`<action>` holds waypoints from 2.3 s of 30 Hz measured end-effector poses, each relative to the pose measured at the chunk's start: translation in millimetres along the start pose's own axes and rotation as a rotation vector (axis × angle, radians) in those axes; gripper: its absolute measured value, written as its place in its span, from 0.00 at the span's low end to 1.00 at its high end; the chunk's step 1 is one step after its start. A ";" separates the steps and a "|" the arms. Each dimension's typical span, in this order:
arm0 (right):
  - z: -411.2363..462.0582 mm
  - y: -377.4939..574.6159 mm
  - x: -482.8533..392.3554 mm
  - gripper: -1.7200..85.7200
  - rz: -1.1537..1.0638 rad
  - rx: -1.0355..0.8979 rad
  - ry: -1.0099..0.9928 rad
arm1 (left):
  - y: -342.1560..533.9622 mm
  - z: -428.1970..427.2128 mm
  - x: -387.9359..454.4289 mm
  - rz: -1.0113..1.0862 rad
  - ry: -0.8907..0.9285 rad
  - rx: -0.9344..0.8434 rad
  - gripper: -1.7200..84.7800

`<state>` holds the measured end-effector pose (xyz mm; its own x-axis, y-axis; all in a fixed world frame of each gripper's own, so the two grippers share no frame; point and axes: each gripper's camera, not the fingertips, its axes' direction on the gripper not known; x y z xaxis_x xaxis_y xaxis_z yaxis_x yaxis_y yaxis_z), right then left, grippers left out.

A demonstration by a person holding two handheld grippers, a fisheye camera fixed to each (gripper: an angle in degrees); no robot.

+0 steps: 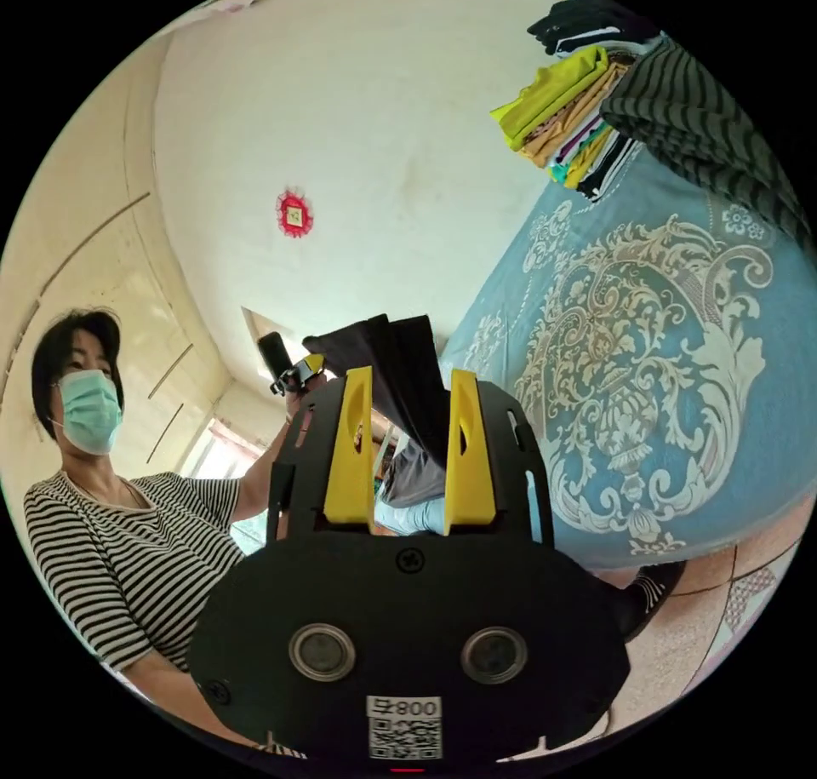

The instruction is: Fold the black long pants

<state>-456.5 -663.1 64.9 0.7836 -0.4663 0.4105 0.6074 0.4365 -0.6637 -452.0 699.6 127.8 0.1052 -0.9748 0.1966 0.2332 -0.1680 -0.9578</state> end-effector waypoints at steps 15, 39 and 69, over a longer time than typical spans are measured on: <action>10.2 8.5 42.7 0.23 -0.185 -0.096 -0.119 | -6.7 96.8 25.3 0.113 0.010 -0.132 0.03; 39.6 25.6 64.7 0.23 -0.320 -0.121 -0.502 | 38.0 262.7 -2.8 0.008 0.128 -0.053 0.03; 279.5 111.5 -101.3 0.05 -0.479 -0.343 -0.100 | 175.2 405.1 11.7 -0.088 0.066 0.078 0.06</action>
<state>-431.8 -352.2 124.1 0.4514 -0.4681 0.7597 0.8324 -0.0859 -0.5475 -18.3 718.2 47.2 0.0180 -0.9648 0.2624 0.3133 -0.2438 -0.9178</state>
